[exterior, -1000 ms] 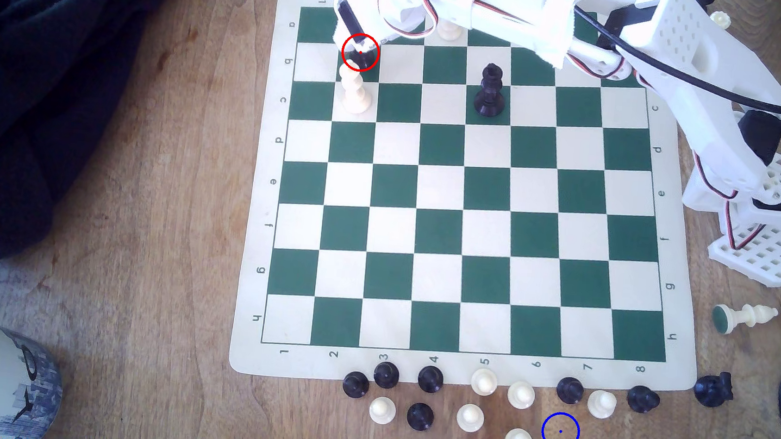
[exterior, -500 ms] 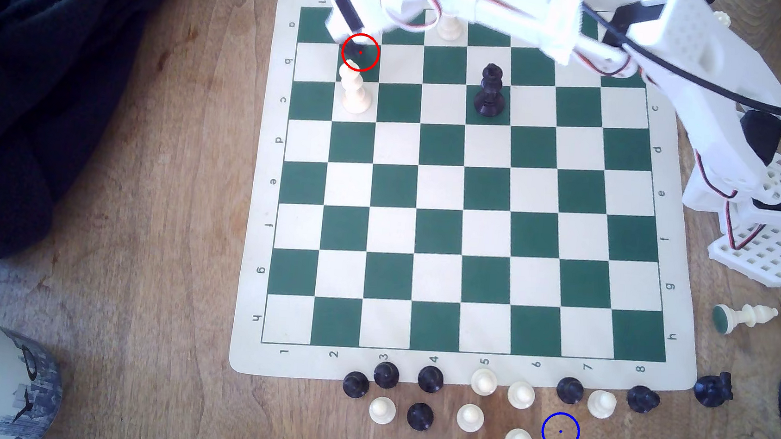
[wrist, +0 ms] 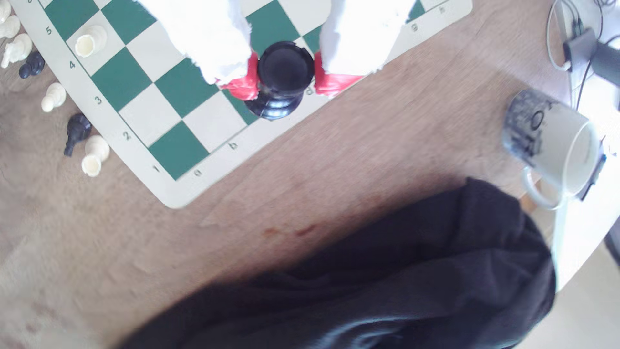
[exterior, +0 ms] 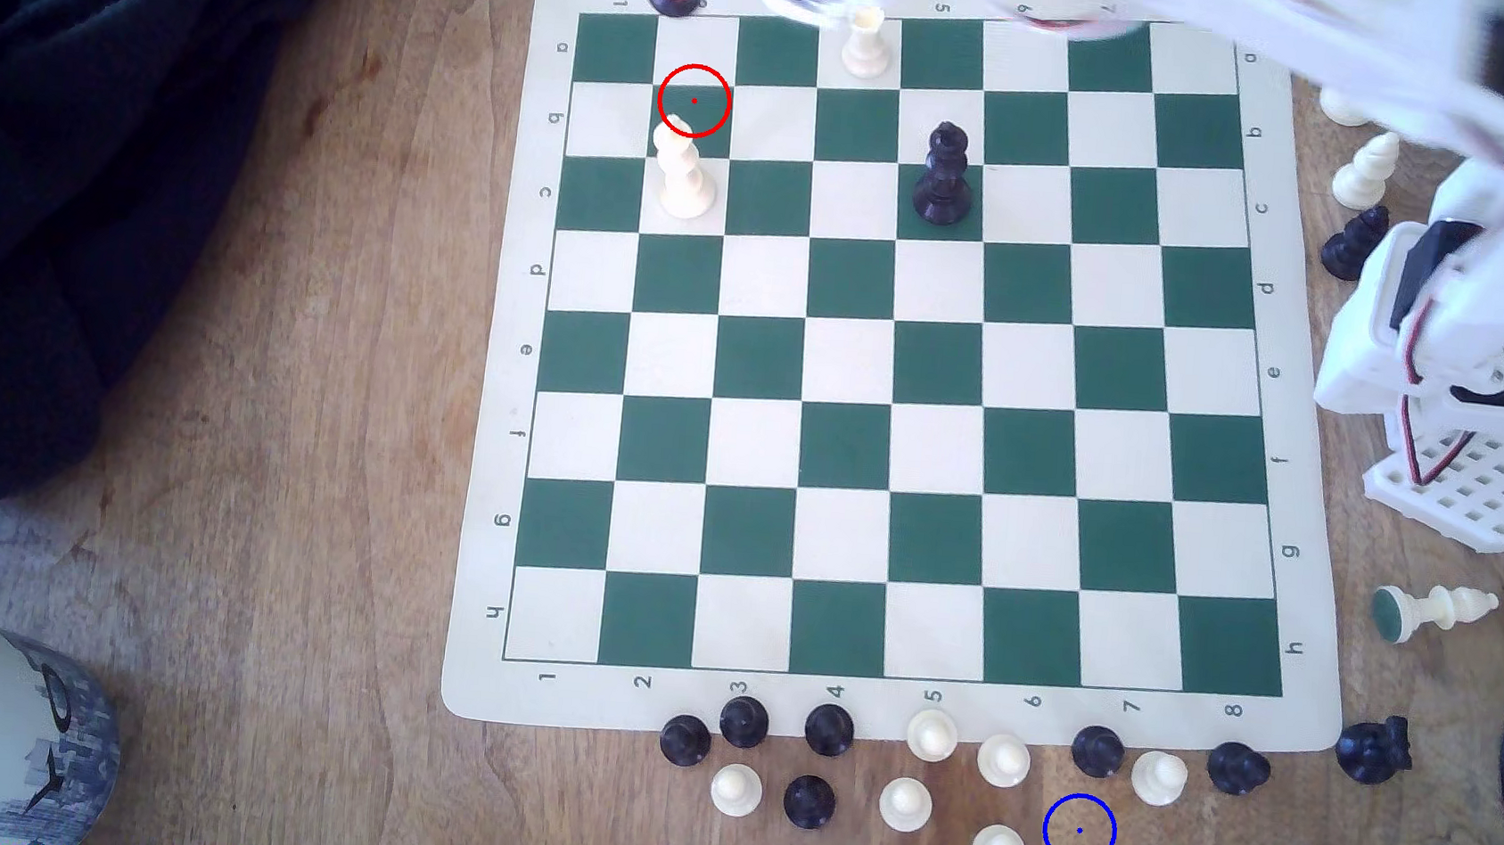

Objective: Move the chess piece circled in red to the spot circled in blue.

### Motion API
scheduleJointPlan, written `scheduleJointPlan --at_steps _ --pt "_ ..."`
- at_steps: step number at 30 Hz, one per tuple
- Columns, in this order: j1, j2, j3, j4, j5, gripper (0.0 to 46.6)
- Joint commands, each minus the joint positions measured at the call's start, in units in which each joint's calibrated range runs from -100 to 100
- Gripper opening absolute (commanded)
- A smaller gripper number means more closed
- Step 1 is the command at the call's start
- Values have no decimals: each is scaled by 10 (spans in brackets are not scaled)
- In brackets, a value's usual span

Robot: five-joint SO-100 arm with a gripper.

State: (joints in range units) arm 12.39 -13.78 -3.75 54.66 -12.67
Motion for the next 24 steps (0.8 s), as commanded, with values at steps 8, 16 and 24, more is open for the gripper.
scheduleJointPlan --at_steps 8,16,24 --pt "-223 -394 196 143 19 2" --pt "-338 -487 441 140 25 2" --pt "-444 -443 504 91 53 5"
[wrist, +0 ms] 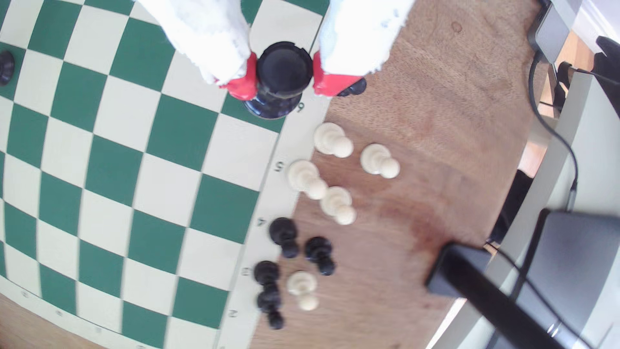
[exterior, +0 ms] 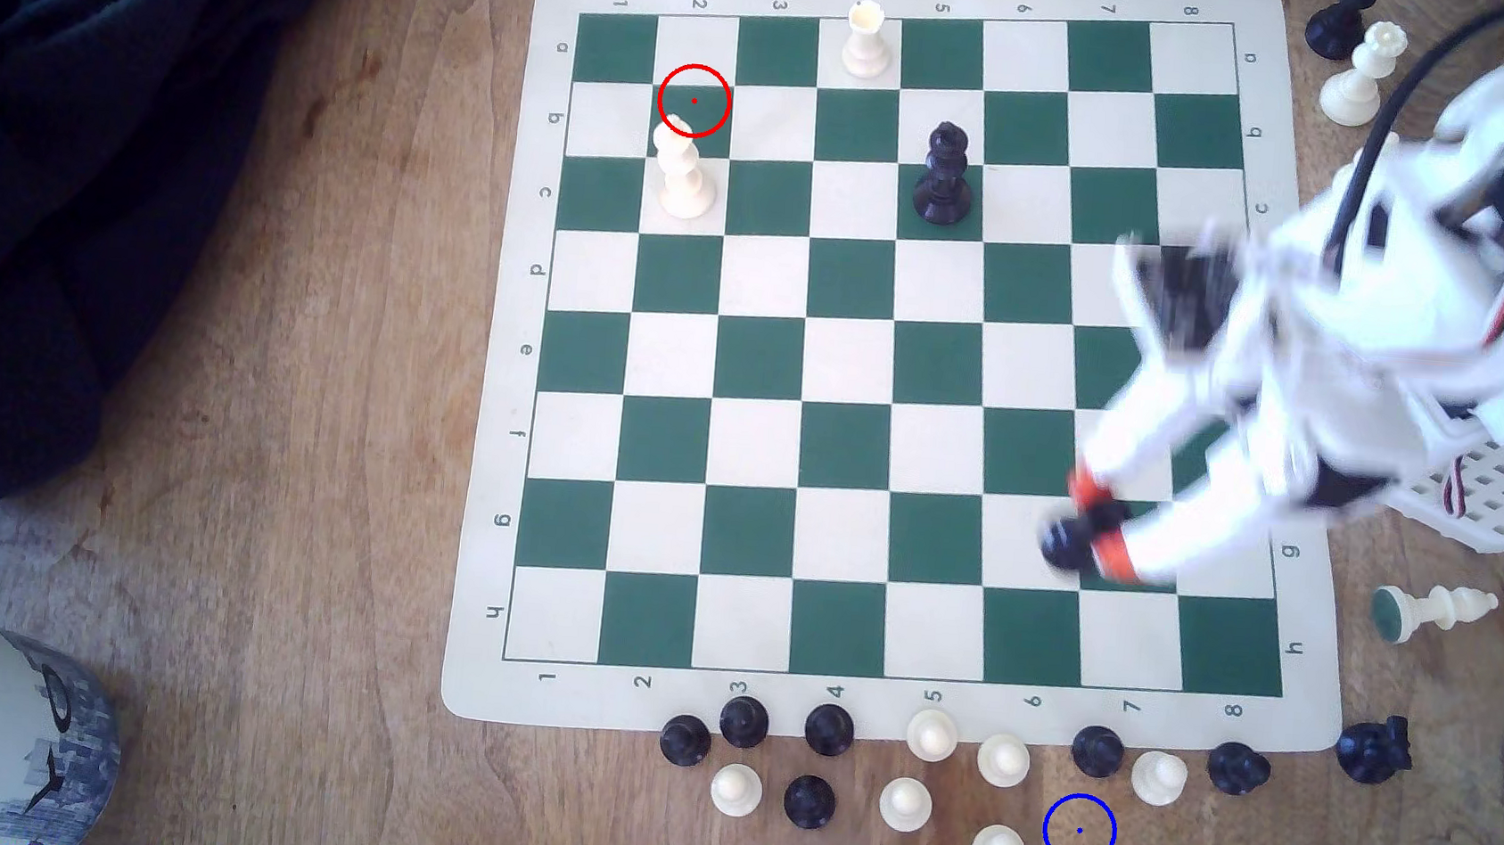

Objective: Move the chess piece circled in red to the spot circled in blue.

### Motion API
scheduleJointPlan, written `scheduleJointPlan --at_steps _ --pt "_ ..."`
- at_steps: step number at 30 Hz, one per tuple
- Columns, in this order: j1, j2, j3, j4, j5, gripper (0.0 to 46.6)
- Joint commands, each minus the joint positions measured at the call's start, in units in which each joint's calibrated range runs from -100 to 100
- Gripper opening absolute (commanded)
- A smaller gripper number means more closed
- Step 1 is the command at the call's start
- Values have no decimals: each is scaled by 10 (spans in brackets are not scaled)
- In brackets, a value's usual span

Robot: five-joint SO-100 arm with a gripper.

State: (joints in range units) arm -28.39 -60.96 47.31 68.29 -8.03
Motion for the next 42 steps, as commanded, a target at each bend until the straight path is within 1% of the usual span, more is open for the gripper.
scheduleJointPlan --at_steps 1,3,7,13,17,23,34,42 --pt "-47 42 -6 -57 6 5" --pt "-80 82 -13 -92 6 5" --pt "-115 137 -18 -128 7 5" --pt "-161 218 -27 -164 17 5" --pt "-162 273 -39 -189 26 5" --pt "-159 331 -56 -215 31 5" --pt "-165 444 -92 -258 32 5" --pt "-172 468 -116 -247 27 4"
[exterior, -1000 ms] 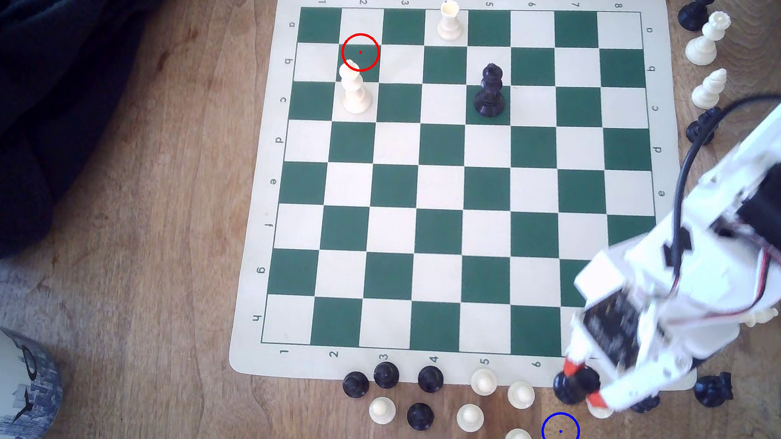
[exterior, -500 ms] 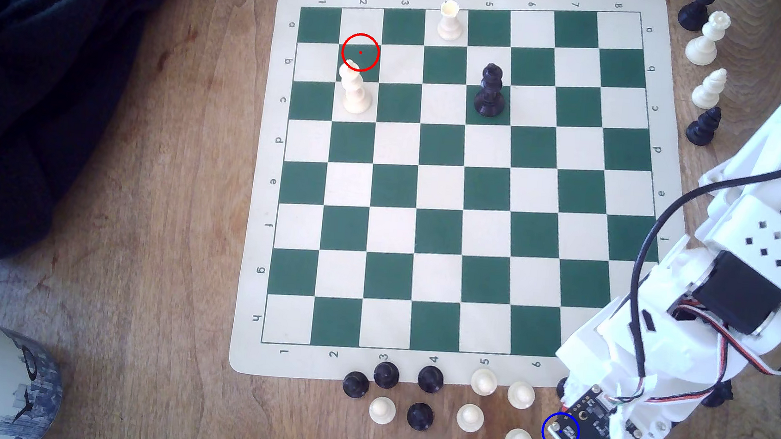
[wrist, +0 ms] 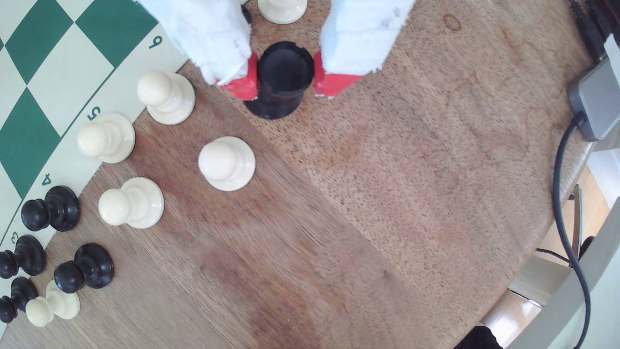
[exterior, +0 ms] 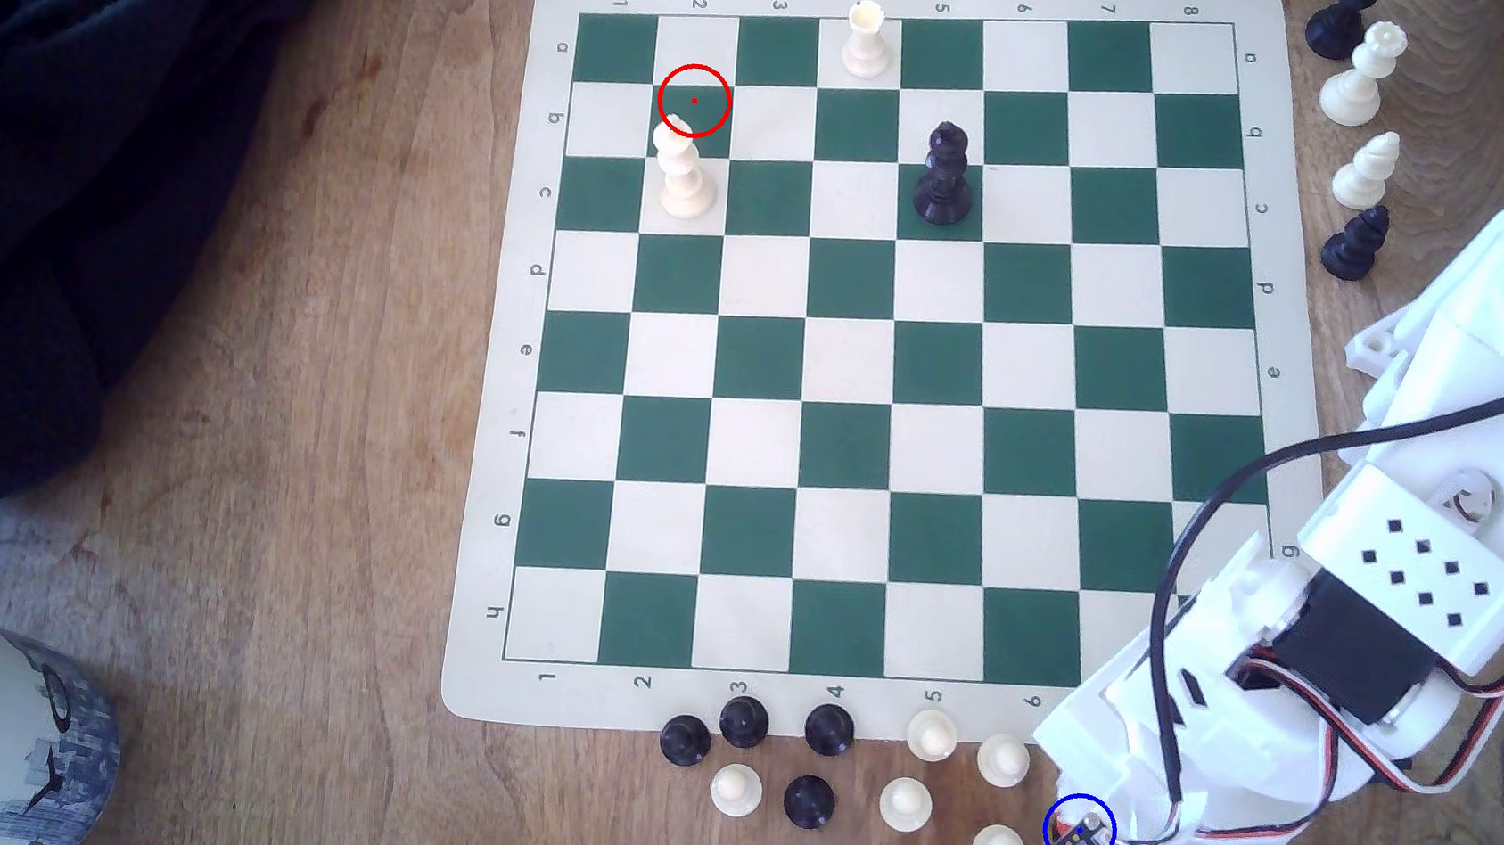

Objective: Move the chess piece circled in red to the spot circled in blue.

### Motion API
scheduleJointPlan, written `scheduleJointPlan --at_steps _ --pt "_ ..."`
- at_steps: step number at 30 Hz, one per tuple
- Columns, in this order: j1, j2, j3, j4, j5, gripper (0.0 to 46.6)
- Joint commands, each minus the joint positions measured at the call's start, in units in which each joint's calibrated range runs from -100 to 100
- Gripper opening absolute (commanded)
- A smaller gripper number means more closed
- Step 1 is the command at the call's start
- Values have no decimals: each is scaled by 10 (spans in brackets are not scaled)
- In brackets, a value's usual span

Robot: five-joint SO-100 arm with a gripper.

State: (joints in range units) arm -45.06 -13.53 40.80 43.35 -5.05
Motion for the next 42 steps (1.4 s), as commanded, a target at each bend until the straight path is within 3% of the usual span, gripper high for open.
scheduleJointPlan --at_steps 1,29,32,42 --pt "-5 -5 -54 4 -3 4" --pt "6 16 -50 18 -1 4" --pt "9 19 -50 22 -1 61" --pt "9 11 -52 23 0 128"
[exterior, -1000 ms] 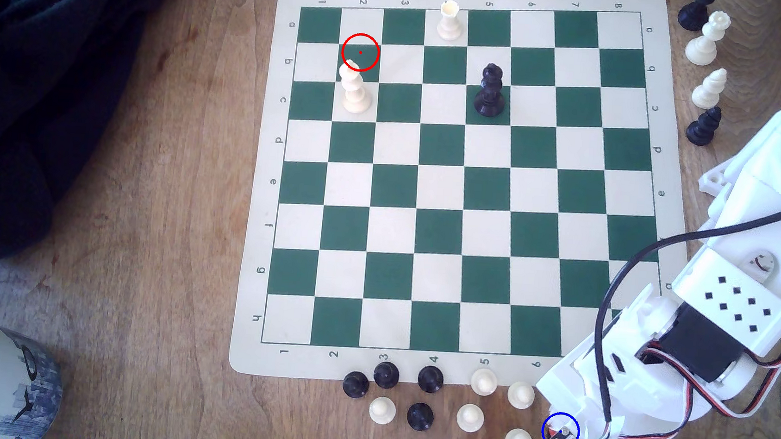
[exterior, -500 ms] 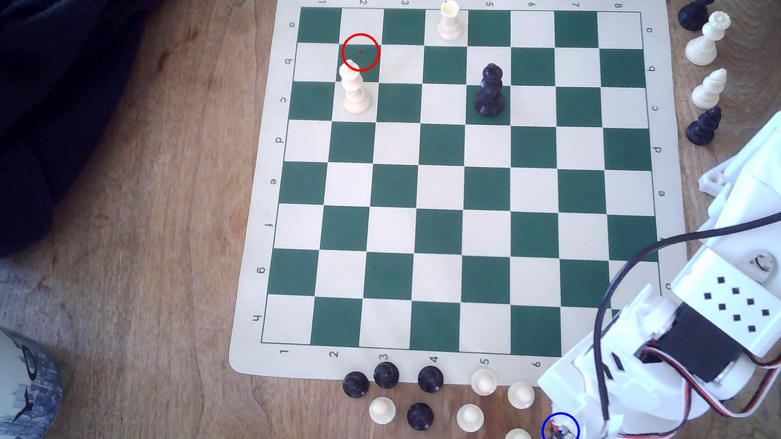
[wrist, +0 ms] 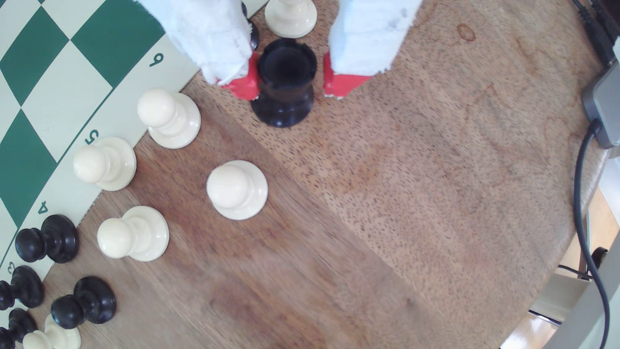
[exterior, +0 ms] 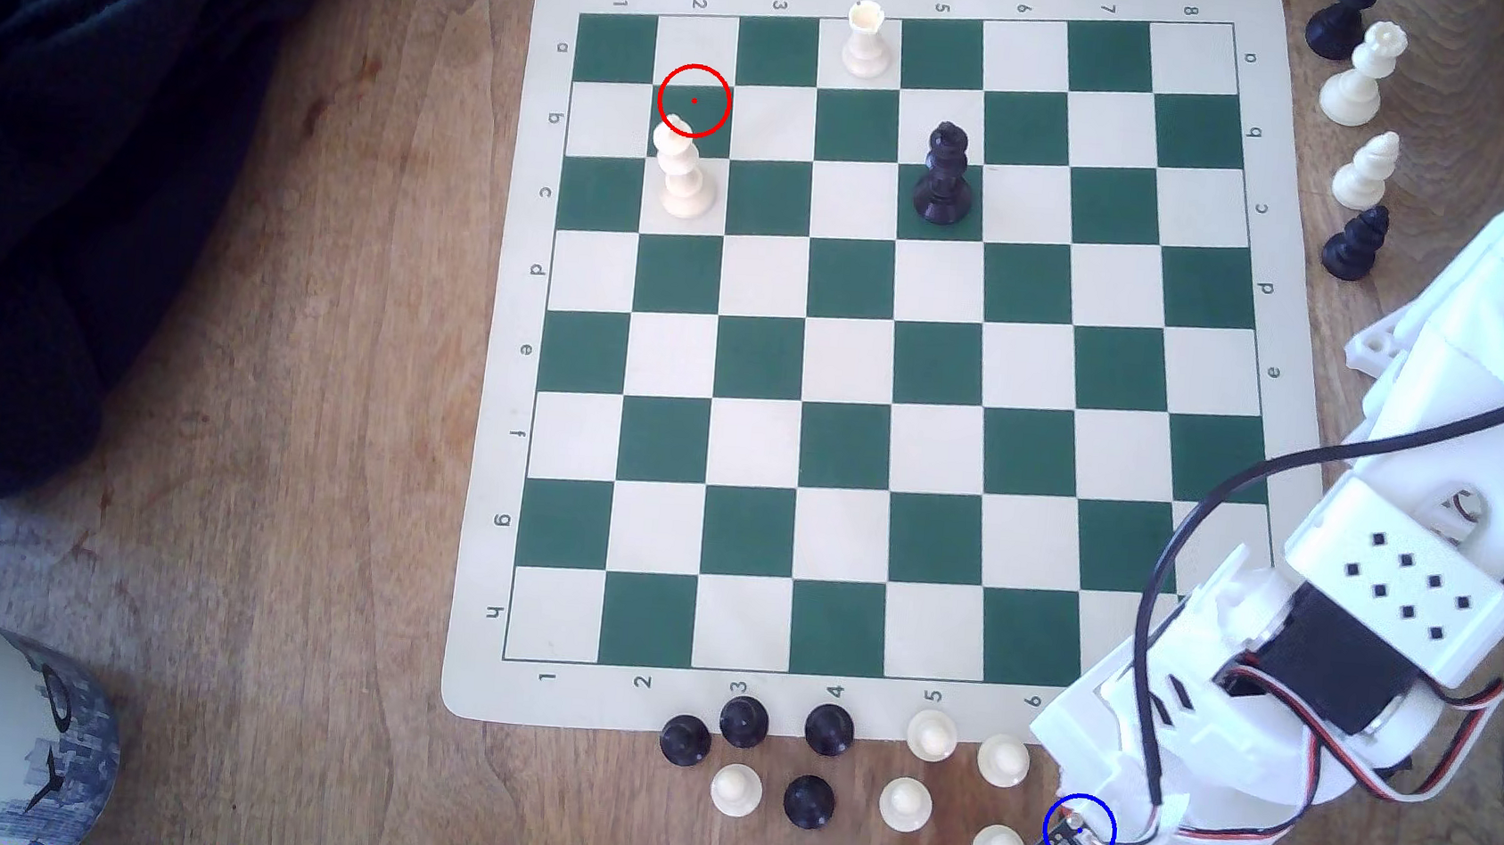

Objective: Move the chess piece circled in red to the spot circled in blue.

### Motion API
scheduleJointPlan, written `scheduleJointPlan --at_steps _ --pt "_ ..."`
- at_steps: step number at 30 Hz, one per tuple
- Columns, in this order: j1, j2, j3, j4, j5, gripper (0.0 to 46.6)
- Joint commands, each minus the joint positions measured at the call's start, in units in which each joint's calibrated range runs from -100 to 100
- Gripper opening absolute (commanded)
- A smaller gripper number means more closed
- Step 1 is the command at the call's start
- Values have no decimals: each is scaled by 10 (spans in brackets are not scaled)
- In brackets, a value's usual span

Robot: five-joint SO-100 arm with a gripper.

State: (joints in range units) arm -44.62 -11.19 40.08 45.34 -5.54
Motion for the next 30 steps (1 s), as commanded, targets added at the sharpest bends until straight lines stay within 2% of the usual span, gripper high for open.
scheduleJointPlan --at_steps 1,7,15,20,21,22,24,25,28,29,30 --pt "5 -13 -45 3 4 133" --pt "5 -18 -79 18 5 144" --pt "6 -79 -163 137 5 149" --pt "34 -148 -160 208 6 150" --pt "62 -167 -150 215 6 82" --pt "83 -174 -140 212 8 54" --pt "128 -187 -120 200 14 46" --pt "170 -207 -83 159 18 41" --pt "238 -239 -5 12 17 3" --pt "255 -241 10 -36 5 3" --pt "287 -249 26 -112 -21 2"
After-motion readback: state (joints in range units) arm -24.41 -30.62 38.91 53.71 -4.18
